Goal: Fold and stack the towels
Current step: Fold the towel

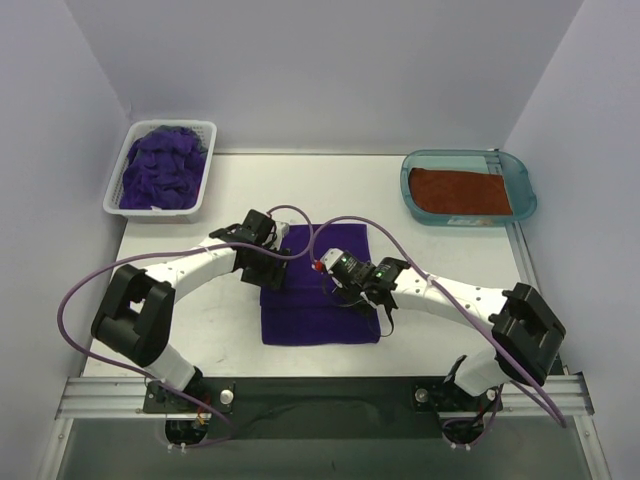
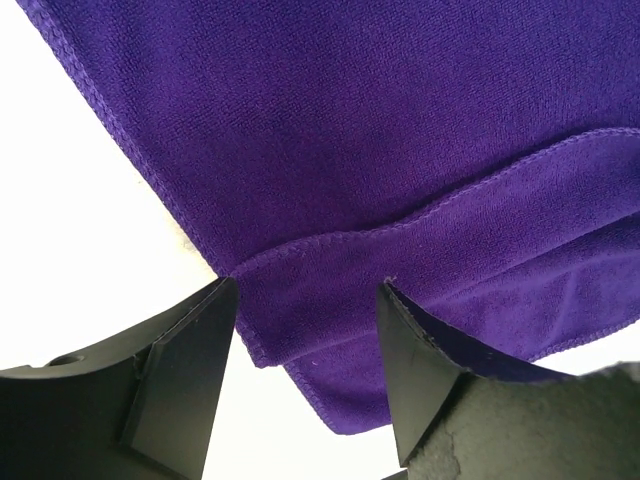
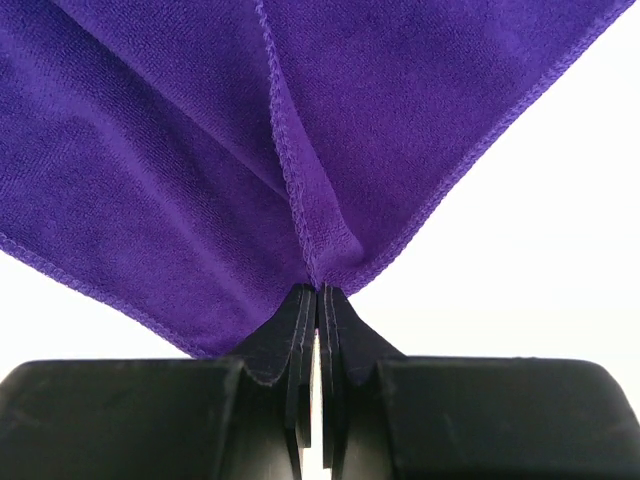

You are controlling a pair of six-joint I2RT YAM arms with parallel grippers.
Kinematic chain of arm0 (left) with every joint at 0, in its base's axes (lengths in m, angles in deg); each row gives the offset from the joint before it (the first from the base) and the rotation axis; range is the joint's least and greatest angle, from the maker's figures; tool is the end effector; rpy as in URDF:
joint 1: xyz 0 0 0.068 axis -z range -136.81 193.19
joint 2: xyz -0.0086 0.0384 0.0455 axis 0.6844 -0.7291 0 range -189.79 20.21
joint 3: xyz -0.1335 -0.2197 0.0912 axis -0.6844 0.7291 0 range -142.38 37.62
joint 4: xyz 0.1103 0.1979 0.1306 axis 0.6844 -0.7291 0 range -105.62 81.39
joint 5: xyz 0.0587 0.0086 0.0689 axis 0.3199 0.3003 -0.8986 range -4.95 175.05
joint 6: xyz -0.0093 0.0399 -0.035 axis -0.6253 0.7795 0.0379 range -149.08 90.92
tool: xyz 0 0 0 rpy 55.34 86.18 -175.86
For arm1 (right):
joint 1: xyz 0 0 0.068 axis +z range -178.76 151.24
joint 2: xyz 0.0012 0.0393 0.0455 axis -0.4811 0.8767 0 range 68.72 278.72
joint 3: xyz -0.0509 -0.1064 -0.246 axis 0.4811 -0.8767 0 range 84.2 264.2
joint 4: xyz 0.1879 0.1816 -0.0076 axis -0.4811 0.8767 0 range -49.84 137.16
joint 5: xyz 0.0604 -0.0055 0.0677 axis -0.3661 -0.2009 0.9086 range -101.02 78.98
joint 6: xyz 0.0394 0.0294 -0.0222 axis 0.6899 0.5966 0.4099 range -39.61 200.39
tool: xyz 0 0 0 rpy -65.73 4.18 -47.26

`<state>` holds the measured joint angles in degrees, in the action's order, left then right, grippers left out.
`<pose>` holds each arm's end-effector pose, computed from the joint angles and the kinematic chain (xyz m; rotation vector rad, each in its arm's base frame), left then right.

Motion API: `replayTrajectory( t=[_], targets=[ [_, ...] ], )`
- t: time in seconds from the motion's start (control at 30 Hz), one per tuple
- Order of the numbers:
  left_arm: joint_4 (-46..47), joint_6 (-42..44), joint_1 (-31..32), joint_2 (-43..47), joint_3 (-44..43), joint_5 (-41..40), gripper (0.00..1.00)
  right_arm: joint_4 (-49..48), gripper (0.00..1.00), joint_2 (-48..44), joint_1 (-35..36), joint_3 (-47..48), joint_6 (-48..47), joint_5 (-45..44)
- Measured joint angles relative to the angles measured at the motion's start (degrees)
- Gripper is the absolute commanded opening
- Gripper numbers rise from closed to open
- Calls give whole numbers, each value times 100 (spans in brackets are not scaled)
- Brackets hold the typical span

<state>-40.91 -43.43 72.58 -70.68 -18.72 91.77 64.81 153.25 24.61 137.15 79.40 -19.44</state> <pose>0.2620 -0.1524 0.1874 0.3981 2.7587 -0.3645 0.1806 0.2341 0.2083 -1.1117 2.2895 0.1728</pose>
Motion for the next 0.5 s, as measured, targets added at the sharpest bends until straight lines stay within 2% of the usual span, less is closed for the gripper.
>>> replayTrajectory(
  t=[0.27, 0.5],
  targets=[
    [-2, -46, -138, -44, 0, 4, 67, -4, 0, -33, 0, -2, 7, -24],
    [-2, -144, -170, -151, 0, 98, 56, -44, 0, -46, -2, -9, 9, -52]
  ],
)
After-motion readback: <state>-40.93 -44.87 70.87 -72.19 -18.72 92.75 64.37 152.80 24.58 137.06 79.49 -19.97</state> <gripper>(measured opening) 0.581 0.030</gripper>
